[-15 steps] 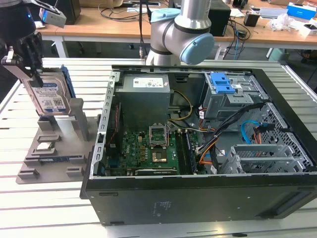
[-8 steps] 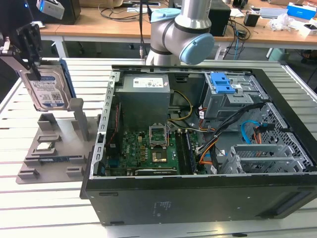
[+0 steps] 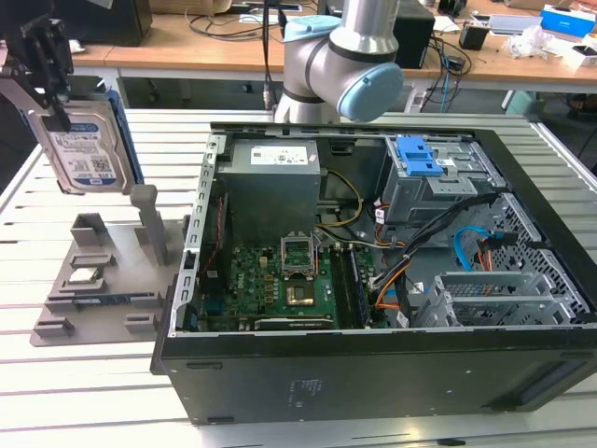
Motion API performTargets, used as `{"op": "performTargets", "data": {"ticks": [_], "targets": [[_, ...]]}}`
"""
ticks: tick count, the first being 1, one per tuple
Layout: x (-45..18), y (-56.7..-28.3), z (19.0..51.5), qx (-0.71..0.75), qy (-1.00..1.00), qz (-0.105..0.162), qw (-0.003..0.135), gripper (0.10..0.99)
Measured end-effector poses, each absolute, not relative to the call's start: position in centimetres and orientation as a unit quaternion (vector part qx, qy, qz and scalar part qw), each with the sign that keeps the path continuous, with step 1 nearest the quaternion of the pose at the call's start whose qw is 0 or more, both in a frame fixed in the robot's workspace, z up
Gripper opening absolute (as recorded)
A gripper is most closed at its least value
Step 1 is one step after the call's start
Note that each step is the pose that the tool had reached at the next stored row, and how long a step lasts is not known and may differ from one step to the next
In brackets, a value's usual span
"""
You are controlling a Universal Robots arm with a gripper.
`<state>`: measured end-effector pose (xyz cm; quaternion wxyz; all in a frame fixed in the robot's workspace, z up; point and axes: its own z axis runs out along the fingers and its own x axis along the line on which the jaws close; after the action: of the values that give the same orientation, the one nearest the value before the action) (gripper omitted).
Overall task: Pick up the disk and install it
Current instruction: 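Pick up the disk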
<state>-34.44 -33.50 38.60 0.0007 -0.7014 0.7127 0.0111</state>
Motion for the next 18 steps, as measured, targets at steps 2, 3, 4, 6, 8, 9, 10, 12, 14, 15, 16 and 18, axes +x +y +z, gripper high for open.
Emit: {"op": "performTargets", "data": {"ticks": [2,3,4,6,8,9,10,12,14,15,16,18], "targets": [[-34.4,-33.4,39.3,-0.701,0.713,0.011,0.001,0.365],[-34.4,-33.4,39.6,-0.701,0.713,0.011,0.001,0.365],[-34.4,-33.3,39.8,-0.701,0.713,0.011,0.001,0.365],[-34.4,-33.3,40.5,-0.701,0.713,0.011,0.001,0.365],[-34.4,-33.2,41.2,-0.701,0.713,0.011,0.001,0.365],[-34.4,-33.1,41.5,-0.701,0.713,0.011,0.001,0.365],[-34.4,-33.1,41.8,-0.701,0.713,0.011,0.001,0.365],[-34.4,-33.0,42.4,-0.701,0.713,0.011,0.001,0.365],[-34.4,-32.9,42.9,-0.701,0.713,0.011,0.001,0.365],[-34.4,-32.9,43.2,-0.701,0.713,0.011,0.001,0.365],[-34.4,-32.9,43.4,-0.701,0.713,0.011,0.001,0.365],[-34.4,-32.7,44.1,-0.701,0.713,0.011,0.000,0.365]]}}
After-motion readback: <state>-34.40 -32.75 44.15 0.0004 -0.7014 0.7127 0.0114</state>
